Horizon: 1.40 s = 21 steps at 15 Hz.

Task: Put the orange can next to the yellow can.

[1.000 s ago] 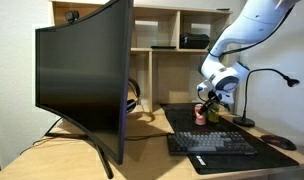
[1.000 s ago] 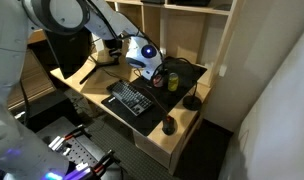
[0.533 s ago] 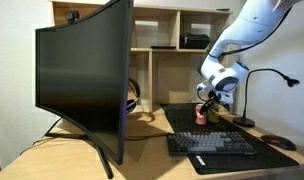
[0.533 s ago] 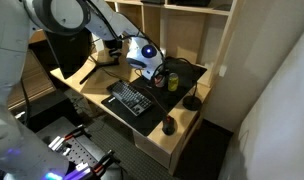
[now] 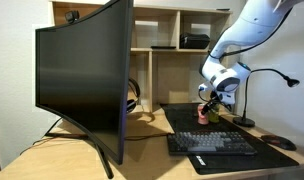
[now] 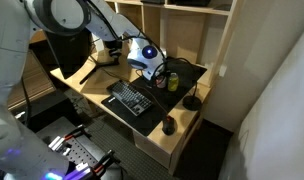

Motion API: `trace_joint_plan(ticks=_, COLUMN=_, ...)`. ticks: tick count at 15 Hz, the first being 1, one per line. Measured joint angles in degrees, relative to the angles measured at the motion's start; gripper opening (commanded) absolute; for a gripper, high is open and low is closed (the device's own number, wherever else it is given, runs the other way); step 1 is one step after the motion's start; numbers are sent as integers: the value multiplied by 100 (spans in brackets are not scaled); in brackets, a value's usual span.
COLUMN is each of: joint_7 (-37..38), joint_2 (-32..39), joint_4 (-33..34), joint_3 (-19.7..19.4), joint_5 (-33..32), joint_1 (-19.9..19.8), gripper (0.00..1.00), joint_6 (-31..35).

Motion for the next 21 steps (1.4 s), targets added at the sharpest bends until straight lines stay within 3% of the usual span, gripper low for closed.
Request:
trace_joint_plan(ticks=10, joint_7=-273, joint_2=-2, joint_4=19, joint_3=105, joint_5=218, joint_1=3, gripper=100, joint_6=213)
trace_joint_plan(ticks=21, joint_7=-2582, joint_2=-1085, joint_4=-143, joint_3=348, joint_5=2173, joint_1=-45, gripper=100, joint_6=275)
